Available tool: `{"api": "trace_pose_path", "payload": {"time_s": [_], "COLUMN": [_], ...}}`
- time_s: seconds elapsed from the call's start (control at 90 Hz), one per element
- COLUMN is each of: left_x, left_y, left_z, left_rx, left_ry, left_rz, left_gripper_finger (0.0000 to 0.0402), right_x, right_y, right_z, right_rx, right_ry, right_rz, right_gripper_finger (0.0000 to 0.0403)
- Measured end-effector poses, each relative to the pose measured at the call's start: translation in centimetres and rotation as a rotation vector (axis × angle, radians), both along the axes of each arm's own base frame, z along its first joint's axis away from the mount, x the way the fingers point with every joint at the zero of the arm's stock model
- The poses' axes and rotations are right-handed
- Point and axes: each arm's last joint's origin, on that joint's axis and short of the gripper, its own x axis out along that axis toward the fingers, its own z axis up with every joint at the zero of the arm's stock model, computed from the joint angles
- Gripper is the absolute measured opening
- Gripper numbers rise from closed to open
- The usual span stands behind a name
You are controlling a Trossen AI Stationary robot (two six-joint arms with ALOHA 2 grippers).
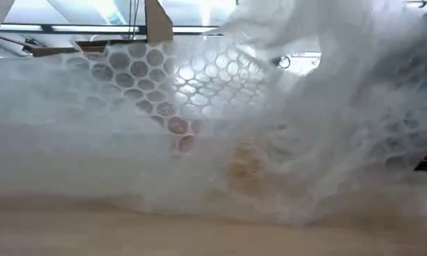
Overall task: Wrap mug
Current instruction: Wrap the yellow mug using the transparent bubble wrap
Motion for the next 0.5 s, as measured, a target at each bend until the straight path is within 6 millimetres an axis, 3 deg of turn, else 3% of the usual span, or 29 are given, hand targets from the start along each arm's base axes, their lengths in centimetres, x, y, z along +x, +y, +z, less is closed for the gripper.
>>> {"api": "trace_pose_path", "payload": {"time_s": [0.111,0.211,0.389,0.5], "left_x": [-1.5,-2.8,-4.6,-4.9], "left_y": [-2.2,-4.5,-7.9,-9.3], "left_z": [-1.4,-2.1,-3.8,-6.1], "left_rx": [0.018,0.065,0.151,0.178], "left_ry": [0.171,0.237,0.210,0.150], "left_rz": [0.090,0.166,0.286,0.310], "left_gripper_finger": [0.0182,0.0182,0.0182,0.0182], "right_x": [0.1,0.7,1.6,2.1], "right_y": [-0.1,0.1,1.5,3.0], "right_z": [0.6,2.5,7.0,9.5], "right_rx": [-0.015,-0.020,-0.036,-0.044], "right_ry": [-0.014,-0.072,-0.116,-0.112], "right_rz": [-0.003,0.016,0.129,0.191], "right_gripper_finger": [0.0295,0.0295,0.0295,0.0295]}}
